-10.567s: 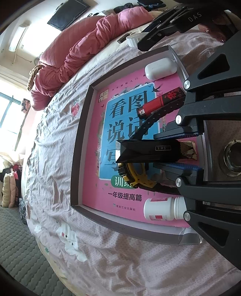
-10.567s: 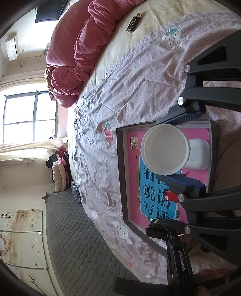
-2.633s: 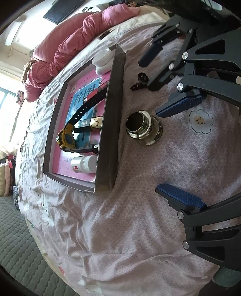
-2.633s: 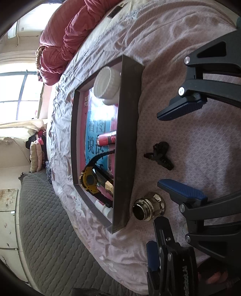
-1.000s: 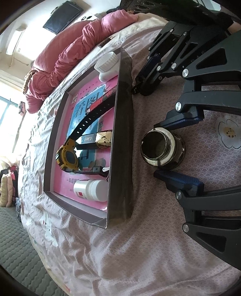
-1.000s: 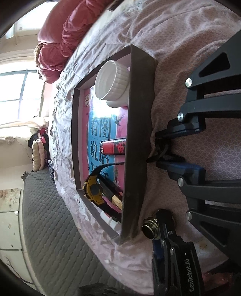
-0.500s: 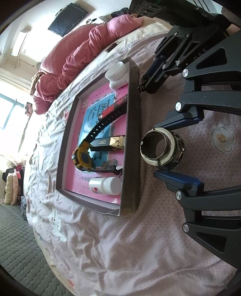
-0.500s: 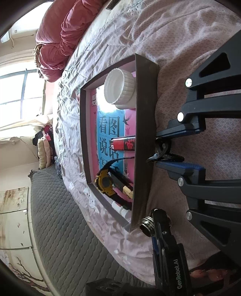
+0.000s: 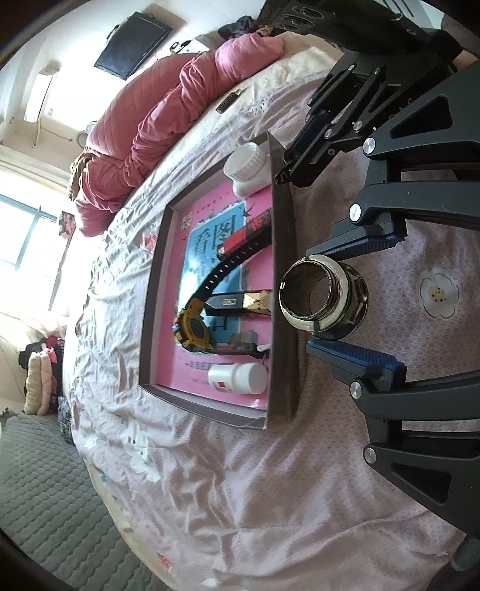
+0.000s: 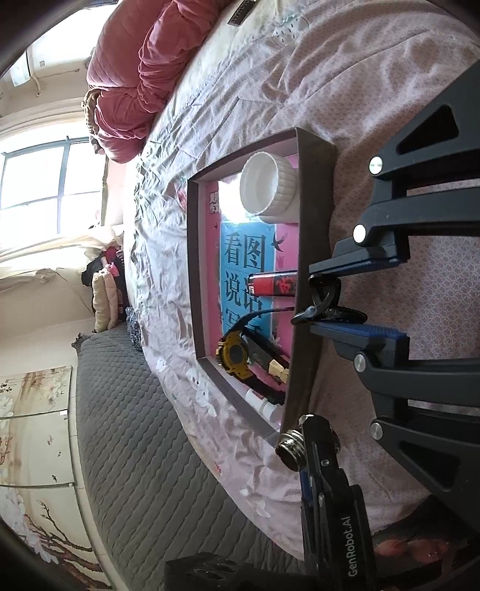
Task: Organize rigid objects
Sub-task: 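Lift the silver ring with the left tool while the right tool lifts the black clip, then lower the silver ring into the tray with the left tool while the right tool lowers the clip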
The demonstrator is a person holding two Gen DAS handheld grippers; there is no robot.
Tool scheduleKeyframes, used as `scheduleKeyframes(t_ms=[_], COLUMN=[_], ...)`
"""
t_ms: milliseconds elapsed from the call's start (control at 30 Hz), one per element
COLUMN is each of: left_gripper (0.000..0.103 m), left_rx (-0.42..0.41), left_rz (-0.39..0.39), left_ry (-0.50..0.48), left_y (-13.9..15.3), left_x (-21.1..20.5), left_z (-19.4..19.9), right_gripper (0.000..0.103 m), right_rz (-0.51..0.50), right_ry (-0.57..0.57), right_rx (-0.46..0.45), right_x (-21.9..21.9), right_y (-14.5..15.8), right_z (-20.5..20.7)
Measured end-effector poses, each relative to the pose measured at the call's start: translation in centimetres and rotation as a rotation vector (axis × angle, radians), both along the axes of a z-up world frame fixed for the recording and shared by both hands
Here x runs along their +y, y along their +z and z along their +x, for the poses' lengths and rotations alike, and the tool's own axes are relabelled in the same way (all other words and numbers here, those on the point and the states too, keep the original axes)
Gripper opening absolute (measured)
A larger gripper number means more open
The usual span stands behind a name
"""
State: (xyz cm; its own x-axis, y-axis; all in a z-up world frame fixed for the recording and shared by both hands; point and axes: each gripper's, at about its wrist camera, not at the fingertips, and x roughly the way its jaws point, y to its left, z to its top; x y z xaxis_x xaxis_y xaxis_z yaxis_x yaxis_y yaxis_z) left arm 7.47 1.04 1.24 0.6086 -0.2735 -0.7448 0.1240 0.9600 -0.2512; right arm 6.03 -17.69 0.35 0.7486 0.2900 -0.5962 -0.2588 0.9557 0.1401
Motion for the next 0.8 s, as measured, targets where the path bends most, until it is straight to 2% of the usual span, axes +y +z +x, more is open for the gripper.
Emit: scheduleKeyframes(t_ms=[800], left_gripper=[0.044], left_rx=[-0.051], left_rz=[0.014], left_ry=[-0.026], left_y=[2.1], left_x=[-1.2], left_z=[4.2], right_gripper=[0.024], right_rz=[0.009], right_ry=[-0.023], right_rx=[-0.050], right_x=[-0.7], right_y=[1.6], right_z=[0.8])
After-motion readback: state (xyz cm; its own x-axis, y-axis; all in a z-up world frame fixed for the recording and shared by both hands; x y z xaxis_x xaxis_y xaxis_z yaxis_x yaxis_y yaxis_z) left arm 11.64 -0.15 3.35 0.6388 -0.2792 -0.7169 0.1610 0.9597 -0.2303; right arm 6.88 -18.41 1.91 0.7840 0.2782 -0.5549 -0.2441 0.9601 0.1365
